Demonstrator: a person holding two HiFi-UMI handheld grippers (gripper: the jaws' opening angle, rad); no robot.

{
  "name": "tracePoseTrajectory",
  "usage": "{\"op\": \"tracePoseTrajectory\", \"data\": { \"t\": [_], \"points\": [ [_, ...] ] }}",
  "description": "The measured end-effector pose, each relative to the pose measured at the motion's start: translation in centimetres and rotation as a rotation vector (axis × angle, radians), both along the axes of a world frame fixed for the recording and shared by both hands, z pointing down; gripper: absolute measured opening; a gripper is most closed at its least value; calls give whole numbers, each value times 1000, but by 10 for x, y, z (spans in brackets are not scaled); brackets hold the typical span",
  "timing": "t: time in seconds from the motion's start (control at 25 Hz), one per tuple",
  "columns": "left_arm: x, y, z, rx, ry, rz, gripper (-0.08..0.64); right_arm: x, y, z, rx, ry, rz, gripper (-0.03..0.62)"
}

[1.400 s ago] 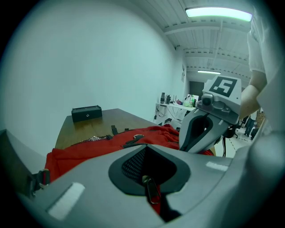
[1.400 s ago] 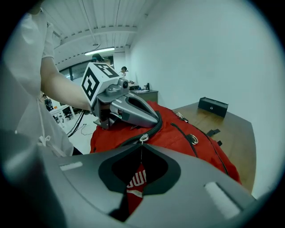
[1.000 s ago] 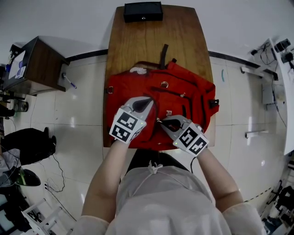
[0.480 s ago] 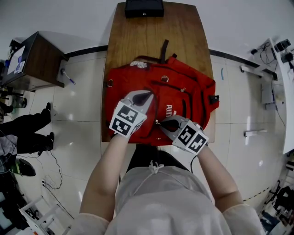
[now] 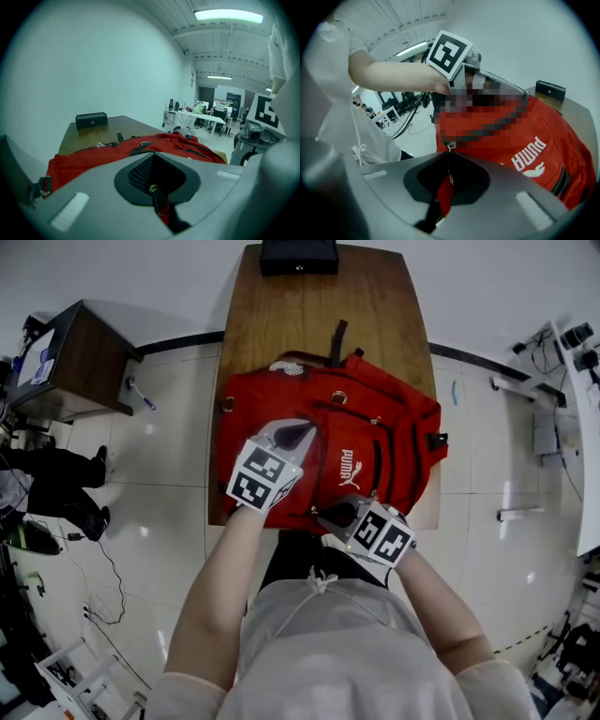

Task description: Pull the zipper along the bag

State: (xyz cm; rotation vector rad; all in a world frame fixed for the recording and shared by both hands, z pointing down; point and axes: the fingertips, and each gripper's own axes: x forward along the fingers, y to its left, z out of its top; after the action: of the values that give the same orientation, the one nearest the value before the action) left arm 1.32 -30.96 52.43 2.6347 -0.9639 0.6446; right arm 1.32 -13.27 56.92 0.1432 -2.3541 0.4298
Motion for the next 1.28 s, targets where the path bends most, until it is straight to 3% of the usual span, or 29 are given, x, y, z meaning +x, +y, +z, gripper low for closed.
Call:
{"op": "tracePoseTrajectory", "data": {
  "t": [0.64,0.92,1.08,1.2,1.28],
  "points": [
    [-1,4,-1,8,26,9,6,-38,23,8,-44,3,-21,12],
    [-2,14,-8,-6,37,21,6,-20,6,9,-25,-10,166,18],
    [-1,34,-32,67,46,24,6,2,-13,-7,8,-48,287,81],
    [-8,52,-57,128,75,-17,6,19,-29,-28,66,-91,366,78],
    [-14,68,-75,175,96,-59,6,28,-36,-45,115,-123,398,39]
  ]
}}
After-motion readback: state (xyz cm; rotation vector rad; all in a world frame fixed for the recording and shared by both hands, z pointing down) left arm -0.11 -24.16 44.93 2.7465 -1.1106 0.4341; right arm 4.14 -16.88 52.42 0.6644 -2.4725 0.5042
